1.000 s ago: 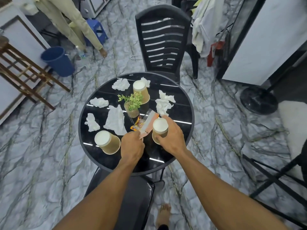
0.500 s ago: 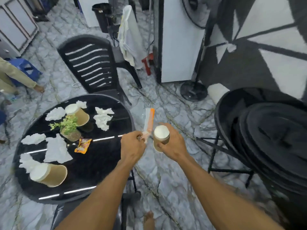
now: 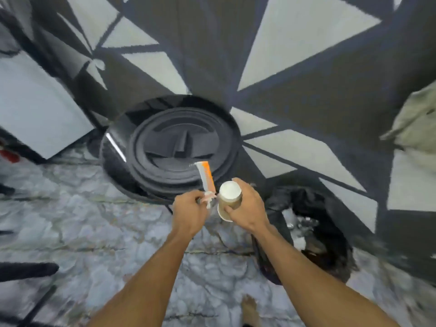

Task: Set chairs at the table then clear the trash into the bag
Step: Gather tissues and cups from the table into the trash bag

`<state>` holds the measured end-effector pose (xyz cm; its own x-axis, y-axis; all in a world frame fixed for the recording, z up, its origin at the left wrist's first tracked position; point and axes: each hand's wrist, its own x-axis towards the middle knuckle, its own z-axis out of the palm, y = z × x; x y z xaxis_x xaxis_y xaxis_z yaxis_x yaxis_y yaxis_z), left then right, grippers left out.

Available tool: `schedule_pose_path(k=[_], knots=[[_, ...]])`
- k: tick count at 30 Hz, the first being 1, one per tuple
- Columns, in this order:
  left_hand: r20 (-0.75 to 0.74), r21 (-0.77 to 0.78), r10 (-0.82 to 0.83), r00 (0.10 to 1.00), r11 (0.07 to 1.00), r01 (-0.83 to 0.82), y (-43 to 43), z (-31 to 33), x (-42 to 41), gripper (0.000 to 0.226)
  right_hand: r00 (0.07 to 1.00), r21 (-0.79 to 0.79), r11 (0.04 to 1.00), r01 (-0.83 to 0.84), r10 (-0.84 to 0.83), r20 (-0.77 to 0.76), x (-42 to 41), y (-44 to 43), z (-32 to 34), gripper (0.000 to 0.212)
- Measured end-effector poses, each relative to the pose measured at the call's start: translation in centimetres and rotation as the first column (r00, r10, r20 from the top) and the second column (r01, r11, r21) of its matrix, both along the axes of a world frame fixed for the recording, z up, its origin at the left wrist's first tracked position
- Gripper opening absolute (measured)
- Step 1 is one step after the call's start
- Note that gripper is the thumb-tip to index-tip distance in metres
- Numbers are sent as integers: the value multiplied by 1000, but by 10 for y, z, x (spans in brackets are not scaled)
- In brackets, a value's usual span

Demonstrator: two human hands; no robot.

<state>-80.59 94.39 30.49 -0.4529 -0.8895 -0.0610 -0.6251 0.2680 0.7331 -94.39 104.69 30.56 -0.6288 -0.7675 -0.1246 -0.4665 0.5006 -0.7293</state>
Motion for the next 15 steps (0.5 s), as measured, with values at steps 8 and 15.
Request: schedule_pose_path(k=[8, 15], knots=[[79, 102, -361, 929, 930, 353, 95, -48, -196, 13, 934, 149, 925, 349, -355, 19, -150, 140, -51, 75], [190, 165, -481, 856, 875, 455, 154, -84, -290, 15, 856, 231, 832, 504, -516, -6, -215, 209, -88, 78]])
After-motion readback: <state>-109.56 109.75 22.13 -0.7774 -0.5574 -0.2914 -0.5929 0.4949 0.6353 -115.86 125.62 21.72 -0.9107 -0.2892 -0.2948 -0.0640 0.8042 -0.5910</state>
